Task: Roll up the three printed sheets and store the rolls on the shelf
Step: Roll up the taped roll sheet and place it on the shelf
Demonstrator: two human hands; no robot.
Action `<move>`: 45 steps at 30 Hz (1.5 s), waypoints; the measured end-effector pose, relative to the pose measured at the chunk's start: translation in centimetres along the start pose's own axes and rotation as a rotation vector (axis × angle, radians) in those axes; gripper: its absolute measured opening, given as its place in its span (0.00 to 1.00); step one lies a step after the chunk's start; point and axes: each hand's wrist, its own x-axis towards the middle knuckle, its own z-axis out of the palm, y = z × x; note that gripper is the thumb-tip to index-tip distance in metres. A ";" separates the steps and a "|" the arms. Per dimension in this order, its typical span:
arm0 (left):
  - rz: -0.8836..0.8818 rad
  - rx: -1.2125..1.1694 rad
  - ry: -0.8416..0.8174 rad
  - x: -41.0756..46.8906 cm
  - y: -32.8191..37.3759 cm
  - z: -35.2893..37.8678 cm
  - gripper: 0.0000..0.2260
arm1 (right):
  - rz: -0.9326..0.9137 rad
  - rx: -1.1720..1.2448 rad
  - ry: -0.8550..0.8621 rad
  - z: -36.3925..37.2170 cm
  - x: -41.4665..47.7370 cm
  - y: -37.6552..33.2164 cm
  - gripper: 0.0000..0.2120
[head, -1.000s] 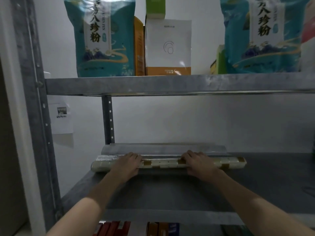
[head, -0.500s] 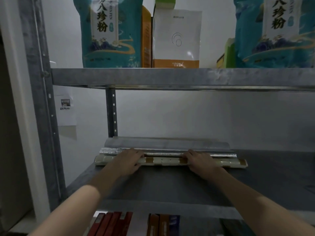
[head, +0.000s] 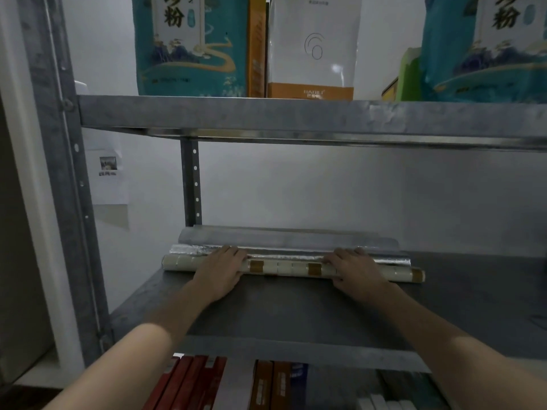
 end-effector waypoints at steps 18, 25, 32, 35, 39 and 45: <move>0.031 -0.012 0.022 -0.4 0.5 -0.7 0.19 | 0.085 0.071 0.058 0.4 -0.7 -0.4 0.25; 0.012 -0.029 -0.009 -0.8 0.3 -1.2 0.23 | 0.113 0.089 0.103 0.4 -1.3 -0.5 0.27; 0.027 -0.079 -0.011 -1.2 0.1 -1.5 0.24 | 0.103 0.087 0.066 0.4 -1.7 -0.2 0.29; 0.029 -0.095 -0.002 -1.4 0.0 -1.7 0.25 | 0.101 0.093 0.065 0.3 -1.6 -0.3 0.31; 0.028 -0.099 0.028 -1.7 0.2 -1.8 0.25 | 0.096 0.076 0.076 0.3 -1.5 -0.6 0.32; 0.021 -0.104 -0.003 -1.4 0.3 -1.8 0.26 | 0.095 0.093 0.088 0.2 -1.4 -0.9 0.33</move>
